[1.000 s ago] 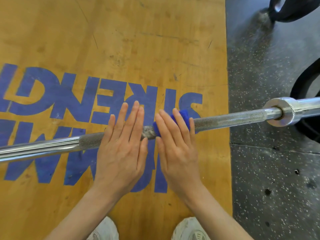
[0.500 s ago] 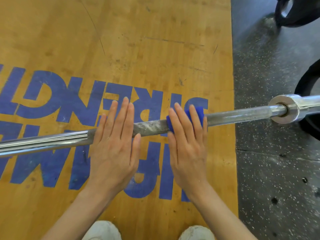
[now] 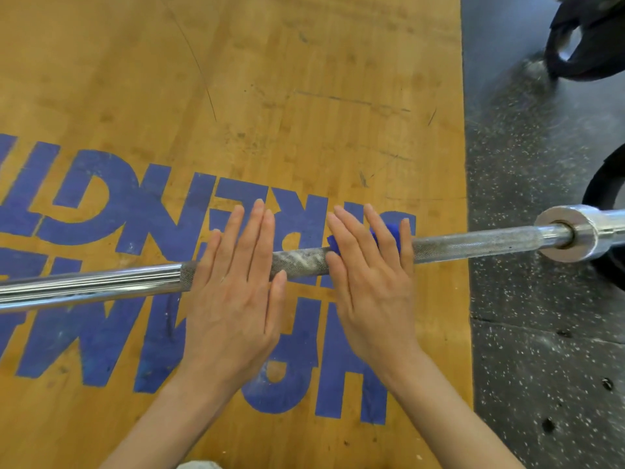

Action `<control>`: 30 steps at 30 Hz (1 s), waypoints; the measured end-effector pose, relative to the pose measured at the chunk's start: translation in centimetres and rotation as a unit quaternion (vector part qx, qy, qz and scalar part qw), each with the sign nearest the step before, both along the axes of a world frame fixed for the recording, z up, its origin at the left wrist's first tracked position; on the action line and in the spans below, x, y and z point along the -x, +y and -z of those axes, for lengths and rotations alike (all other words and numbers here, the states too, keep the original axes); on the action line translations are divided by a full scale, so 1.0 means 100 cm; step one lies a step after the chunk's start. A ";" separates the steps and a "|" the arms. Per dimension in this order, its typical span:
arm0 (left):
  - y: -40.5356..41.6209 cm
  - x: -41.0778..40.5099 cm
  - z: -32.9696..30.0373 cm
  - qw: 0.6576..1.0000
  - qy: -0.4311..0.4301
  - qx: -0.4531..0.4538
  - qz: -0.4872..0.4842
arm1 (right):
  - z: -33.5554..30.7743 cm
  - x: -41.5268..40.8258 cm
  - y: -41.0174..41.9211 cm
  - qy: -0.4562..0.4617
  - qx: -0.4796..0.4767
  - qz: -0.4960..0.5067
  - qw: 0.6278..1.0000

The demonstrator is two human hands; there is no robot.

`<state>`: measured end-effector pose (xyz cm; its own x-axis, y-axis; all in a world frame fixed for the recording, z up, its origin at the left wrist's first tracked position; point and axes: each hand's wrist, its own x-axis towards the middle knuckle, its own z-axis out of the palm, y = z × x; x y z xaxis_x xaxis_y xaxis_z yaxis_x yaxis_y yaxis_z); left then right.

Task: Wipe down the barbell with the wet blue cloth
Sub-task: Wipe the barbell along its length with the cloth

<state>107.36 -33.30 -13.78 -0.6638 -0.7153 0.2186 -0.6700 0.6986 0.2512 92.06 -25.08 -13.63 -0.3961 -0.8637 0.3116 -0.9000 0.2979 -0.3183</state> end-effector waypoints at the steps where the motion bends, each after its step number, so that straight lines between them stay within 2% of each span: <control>1: -0.001 0.001 0.000 1.000 -0.002 0.001 0.002 | -0.003 0.005 -0.014 -0.001 -0.005 0.014 1.000; 4: -0.006 0.003 0.000 1.000 -0.002 0.000 0.005 | -0.009 0.003 -0.024 -0.022 -0.016 0.045 0.999; 9: -0.009 0.005 -0.001 1.000 0.003 -0.004 0.002 | -0.004 0.003 0.004 -0.005 -0.024 -0.031 0.999; 13: -0.013 0.007 -0.001 1.000 -0.001 0.003 0.002 | -0.012 0.013 -0.034 -0.006 -0.040 0.019 0.999; 18: -0.015 0.008 -0.003 1.000 -0.009 0.002 -0.002 | -0.003 -0.003 0.014 -0.006 -0.047 -0.038 0.998; 22: -0.019 0.011 -0.002 1.000 -0.015 0.006 -0.002 | -0.006 0.014 -0.025 0.012 -0.037 0.004 0.999; 27: -0.022 0.013 -0.003 1.000 -0.013 0.006 -0.003 | 0.005 0.002 0.008 0.011 -0.026 -0.014 1.000; 30: -0.027 0.015 -0.001 1.000 -0.017 0.016 -0.004 | 0.004 0.014 -0.014 0.039 -0.028 -0.002 0.999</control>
<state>105.84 -35.96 -13.65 -0.6648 -0.7143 0.2185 -0.6841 0.6997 0.2060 90.64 -26.51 -14.01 -0.3685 -0.8827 0.2916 -0.9227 0.3090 -0.2305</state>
